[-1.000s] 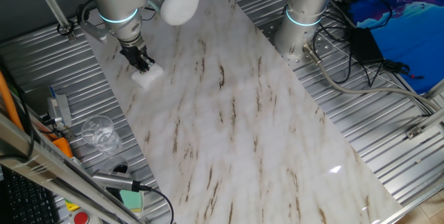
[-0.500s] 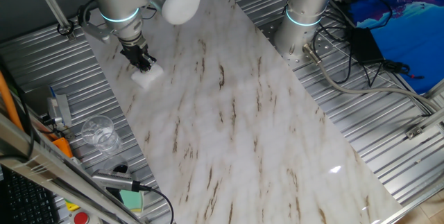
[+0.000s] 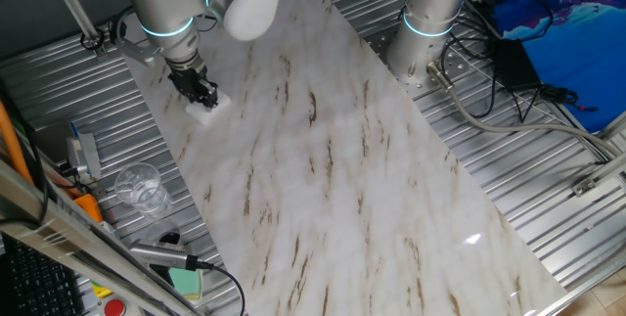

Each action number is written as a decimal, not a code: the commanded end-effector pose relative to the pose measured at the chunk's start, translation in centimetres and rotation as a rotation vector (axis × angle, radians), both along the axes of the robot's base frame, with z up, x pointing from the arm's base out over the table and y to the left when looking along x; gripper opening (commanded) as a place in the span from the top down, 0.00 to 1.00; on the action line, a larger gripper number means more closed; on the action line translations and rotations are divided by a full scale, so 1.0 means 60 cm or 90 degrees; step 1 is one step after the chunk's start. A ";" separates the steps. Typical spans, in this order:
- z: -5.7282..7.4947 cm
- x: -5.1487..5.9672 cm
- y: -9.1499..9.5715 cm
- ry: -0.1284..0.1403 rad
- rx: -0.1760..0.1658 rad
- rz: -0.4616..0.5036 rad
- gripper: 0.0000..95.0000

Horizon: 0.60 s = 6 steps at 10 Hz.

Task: Clean the tabletop with a sponge

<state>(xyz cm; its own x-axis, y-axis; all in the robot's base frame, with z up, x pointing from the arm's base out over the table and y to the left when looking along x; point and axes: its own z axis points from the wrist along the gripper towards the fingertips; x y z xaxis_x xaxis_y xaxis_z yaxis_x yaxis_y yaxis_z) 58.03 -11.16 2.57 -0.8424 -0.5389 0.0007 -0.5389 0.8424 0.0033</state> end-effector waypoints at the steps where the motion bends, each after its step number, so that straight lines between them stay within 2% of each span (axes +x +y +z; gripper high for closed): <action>1: 0.000 -0.001 0.001 0.000 0.002 -0.002 0.40; 6: 0.000 -0.001 0.001 -0.001 0.001 -0.007 0.40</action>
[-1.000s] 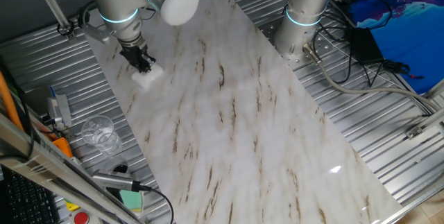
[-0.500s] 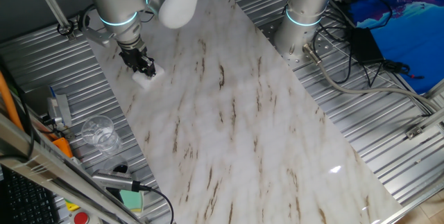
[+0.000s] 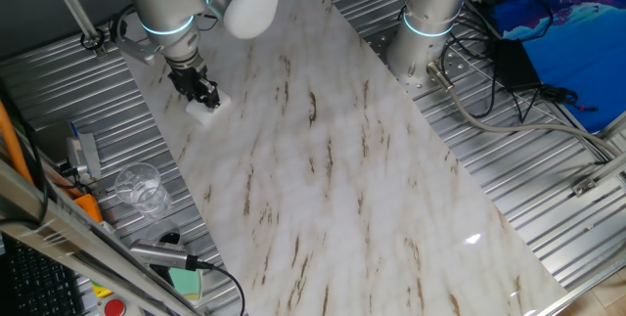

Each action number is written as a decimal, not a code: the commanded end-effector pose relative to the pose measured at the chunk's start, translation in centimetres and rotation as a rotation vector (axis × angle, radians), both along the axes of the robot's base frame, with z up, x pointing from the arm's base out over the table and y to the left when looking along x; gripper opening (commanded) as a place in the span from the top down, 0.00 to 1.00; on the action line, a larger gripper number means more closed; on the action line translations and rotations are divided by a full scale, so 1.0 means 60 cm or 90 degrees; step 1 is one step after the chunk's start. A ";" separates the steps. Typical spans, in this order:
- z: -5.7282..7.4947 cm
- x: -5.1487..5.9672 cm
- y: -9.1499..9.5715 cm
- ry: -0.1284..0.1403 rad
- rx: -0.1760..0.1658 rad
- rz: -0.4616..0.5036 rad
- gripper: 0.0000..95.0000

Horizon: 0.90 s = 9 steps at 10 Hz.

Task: Clean the tabletop with a sponge

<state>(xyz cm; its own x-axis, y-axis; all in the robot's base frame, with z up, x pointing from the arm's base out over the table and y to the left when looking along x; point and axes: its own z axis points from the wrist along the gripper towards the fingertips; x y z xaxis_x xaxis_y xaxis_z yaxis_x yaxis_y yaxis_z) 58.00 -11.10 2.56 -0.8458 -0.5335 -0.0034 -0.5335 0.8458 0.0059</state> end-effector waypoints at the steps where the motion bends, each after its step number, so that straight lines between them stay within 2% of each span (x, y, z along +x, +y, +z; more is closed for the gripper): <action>1: 0.000 0.000 0.000 0.000 -0.002 -0.005 0.40; 4: -0.001 0.000 0.000 0.001 -0.003 -0.009 0.40; 5: -0.001 0.000 0.000 0.001 -0.003 -0.011 0.80; 6: -0.002 0.001 0.000 0.002 -0.003 -0.015 1.00; 9: -0.005 0.002 0.001 0.003 0.001 -0.021 1.00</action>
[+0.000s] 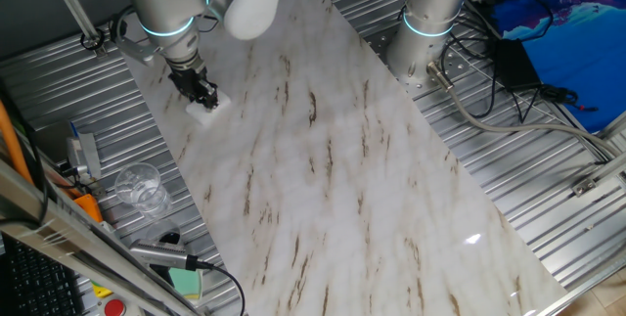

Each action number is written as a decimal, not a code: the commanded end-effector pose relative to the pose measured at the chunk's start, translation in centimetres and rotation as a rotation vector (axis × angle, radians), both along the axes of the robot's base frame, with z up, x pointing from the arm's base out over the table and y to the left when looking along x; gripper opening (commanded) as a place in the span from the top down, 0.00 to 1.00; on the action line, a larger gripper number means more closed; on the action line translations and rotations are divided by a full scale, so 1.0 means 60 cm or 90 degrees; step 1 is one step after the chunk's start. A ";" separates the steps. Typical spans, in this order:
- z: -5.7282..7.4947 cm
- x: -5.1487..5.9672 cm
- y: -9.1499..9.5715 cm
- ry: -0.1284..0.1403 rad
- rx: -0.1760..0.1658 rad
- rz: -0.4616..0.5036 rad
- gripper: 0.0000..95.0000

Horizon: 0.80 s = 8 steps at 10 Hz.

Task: Clean the tabletop with a sponge

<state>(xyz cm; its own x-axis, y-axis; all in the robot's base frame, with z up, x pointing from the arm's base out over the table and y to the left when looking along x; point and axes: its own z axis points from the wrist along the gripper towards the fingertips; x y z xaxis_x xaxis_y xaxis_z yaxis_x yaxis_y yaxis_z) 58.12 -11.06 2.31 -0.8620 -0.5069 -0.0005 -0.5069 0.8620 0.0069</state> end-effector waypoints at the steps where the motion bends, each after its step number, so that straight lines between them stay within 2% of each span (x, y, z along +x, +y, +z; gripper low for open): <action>1: -0.001 0.001 0.001 0.001 0.005 -0.002 1.00; 8: -0.008 0.001 0.005 0.002 0.035 0.005 1.00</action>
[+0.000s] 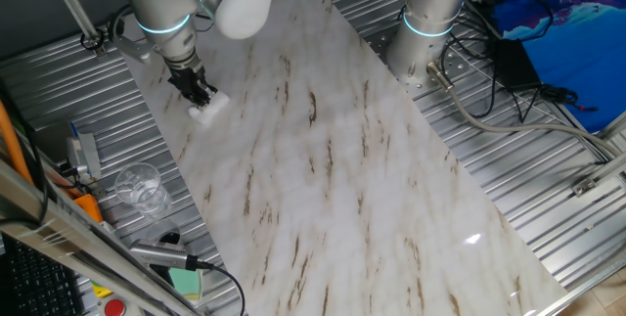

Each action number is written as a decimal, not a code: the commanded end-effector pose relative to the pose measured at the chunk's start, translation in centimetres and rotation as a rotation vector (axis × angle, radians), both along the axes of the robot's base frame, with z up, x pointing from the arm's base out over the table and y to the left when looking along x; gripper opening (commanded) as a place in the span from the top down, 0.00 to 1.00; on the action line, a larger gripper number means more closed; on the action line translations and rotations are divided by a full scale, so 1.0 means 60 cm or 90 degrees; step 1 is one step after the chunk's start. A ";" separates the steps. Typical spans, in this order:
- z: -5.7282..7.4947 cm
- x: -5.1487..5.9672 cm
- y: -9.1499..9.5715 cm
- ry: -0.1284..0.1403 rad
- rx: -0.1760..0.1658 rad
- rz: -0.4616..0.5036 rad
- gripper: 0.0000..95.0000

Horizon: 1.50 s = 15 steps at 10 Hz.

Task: Clean the tabletop with a sponge

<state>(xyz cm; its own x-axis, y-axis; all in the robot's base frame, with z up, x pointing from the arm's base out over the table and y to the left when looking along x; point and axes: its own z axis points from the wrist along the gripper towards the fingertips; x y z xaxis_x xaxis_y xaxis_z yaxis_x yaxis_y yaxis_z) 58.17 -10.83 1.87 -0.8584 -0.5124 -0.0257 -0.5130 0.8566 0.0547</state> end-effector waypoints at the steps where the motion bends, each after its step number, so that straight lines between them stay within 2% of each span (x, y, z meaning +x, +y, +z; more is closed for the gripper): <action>1: -0.003 -0.003 0.002 0.002 0.001 -0.002 1.00; 9: -0.006 -0.016 0.027 0.009 -0.006 -0.033 1.00; 15: -0.004 -0.050 0.063 0.009 -0.007 -0.058 1.00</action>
